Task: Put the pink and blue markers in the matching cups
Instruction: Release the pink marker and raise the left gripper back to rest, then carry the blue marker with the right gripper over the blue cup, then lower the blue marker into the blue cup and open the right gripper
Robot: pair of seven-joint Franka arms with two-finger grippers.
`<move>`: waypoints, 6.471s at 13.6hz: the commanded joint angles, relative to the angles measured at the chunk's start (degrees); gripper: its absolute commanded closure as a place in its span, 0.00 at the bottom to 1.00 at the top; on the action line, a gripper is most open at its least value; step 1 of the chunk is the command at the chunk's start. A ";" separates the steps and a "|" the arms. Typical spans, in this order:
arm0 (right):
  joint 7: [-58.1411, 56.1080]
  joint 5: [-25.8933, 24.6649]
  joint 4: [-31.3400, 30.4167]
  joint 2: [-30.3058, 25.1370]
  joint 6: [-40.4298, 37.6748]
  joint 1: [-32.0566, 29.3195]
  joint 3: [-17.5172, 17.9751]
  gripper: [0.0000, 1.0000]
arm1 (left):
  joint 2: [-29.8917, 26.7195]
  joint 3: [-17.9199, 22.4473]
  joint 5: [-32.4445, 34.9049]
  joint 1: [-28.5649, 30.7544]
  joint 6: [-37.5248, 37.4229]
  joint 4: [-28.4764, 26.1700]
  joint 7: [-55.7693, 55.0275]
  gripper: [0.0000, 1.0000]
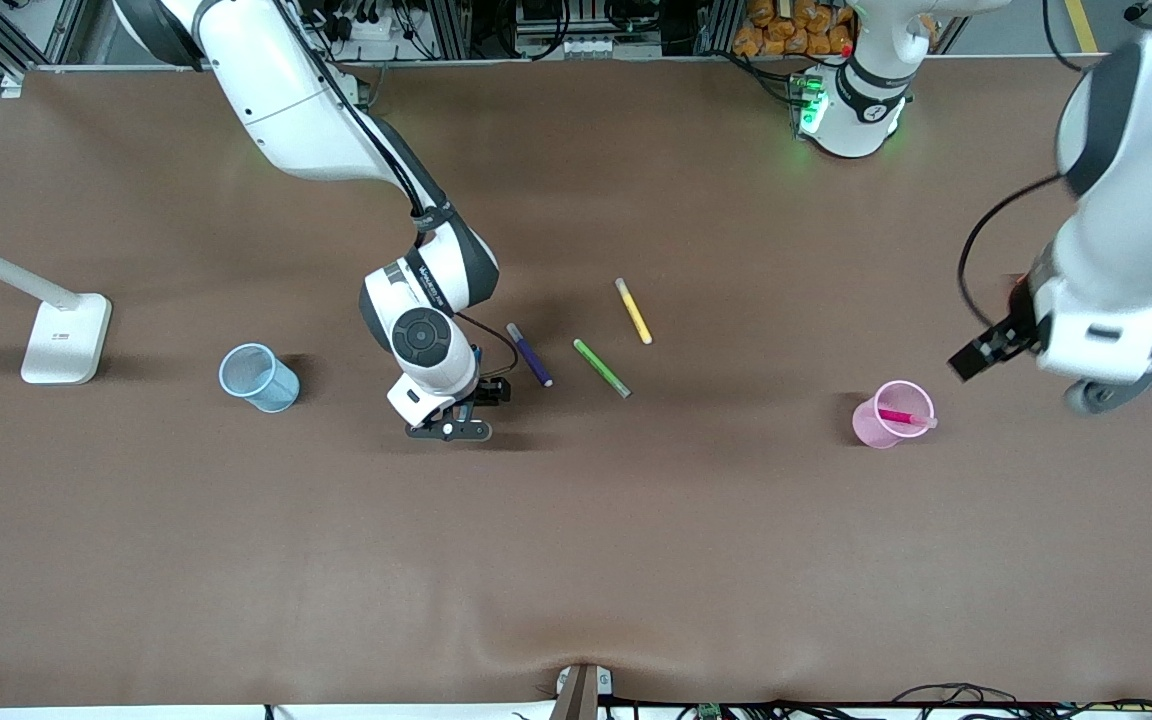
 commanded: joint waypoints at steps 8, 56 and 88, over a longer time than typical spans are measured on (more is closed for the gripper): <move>-0.72 0.66 -0.95 -1.49 -0.33 -1.70 0.26 1.00 | -9.53 0.25 -11.03 11.17 -8.22 -1.01 20.29 0.00; -116.67 27.79 -20.82 -32.44 -2.70 -30.97 -0.01 1.00 | -11.64 13.08 -10.07 -1.91 -4.18 -5.67 37.09 0.00; -166.21 46.01 -10.89 -14.50 -39.26 -48.46 -0.09 0.47 | -14.28 11.59 -10.68 -1.83 -4.97 -10.33 31.38 0.00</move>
